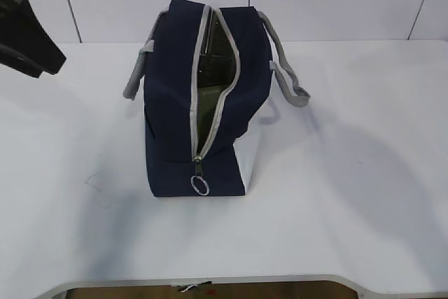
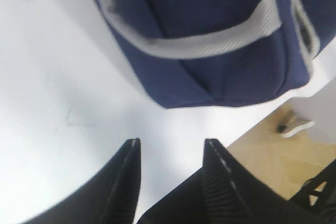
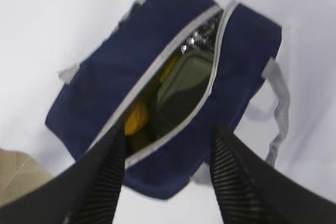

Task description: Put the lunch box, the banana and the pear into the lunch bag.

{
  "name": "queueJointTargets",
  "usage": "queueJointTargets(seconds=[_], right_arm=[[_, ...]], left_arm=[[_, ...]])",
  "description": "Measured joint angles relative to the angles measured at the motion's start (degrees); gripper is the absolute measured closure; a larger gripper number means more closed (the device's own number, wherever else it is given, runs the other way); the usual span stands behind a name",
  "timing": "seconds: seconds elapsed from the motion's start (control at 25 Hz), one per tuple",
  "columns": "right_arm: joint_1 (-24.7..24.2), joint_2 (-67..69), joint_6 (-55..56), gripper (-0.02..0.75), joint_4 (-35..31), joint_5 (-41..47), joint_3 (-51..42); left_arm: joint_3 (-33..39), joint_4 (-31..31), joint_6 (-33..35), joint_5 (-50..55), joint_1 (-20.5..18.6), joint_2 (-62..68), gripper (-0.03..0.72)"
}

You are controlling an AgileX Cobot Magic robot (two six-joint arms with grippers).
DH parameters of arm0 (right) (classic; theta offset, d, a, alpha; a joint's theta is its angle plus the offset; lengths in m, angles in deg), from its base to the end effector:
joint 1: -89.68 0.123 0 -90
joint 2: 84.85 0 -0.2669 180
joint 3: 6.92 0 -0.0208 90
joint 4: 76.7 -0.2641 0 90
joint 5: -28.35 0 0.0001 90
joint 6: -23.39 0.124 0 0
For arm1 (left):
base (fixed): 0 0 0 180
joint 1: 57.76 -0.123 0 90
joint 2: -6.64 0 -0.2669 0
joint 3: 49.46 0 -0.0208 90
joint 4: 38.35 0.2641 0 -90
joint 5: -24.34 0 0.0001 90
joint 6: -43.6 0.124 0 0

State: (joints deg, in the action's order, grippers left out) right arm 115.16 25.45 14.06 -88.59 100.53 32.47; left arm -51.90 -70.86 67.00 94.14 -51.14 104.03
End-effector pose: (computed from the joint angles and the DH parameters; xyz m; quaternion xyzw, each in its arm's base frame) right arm 0.3587 0.1979 0.3825 -0.2833 0.8999 0.1468 0.2972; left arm 0.3239 -0.1006 0.2841 0.1876 0.9349 -0.2517 0.1659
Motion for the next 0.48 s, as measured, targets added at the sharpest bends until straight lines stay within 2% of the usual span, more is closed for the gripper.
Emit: queueJointTargets(seconds=[0.12,0.24,0.48], right_arm=[[0.22,-3.05,-0.95,0.309,0.11,-0.12,-7.02],[0.3,-7.95,-3.34,0.31,0.2,-5.71,-17.28],[0.44,-23.68,-11.4,0.31,-0.38,-31.11,-43.07]], left_arm=[[0.0,1.9,-1.52,0.28,0.23,-2.46,0.391],[0.0,2.23,-2.11,0.52,0.32,-4.66,0.391],[0.0,2.28,-2.24,0.92,0.32,-7.56,0.393]])
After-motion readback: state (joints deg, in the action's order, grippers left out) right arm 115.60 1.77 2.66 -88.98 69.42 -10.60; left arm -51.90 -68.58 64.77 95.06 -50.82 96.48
